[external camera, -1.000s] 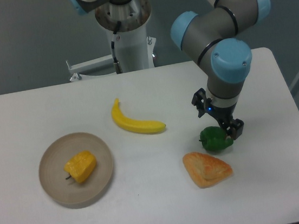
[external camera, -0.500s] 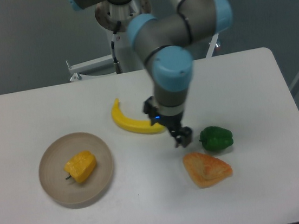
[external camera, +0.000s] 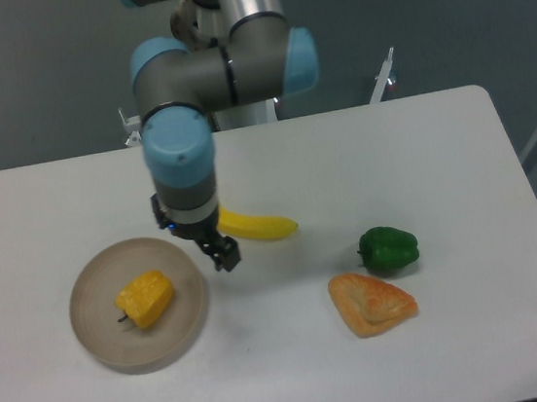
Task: Pick up the yellow pepper from the plate
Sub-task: 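Move the open gripper over the yellow pepper on the plate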
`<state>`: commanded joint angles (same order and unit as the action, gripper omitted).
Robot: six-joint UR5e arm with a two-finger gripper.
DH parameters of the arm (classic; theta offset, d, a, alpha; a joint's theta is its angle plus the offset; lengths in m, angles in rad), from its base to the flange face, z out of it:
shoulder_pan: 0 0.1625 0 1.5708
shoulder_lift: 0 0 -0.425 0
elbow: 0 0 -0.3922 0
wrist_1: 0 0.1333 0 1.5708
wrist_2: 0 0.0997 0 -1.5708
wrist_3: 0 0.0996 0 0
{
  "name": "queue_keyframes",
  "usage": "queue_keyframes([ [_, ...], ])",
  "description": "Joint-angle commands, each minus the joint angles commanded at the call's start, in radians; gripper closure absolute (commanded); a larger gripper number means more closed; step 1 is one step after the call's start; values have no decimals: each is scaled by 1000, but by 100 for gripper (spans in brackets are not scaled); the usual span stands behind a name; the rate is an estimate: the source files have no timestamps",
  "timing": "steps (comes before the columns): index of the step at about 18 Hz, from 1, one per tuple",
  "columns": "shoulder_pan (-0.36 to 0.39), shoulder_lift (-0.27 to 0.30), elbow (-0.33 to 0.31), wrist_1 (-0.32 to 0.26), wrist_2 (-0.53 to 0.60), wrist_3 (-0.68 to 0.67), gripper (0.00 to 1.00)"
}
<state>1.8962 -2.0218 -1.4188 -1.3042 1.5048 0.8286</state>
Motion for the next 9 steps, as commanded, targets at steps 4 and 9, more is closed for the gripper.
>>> queue_keyframes([
  [4,-40,-21,-17,75,-3,-106,0],
  [9,-49,-70,-19,126,6,-112,0],
])
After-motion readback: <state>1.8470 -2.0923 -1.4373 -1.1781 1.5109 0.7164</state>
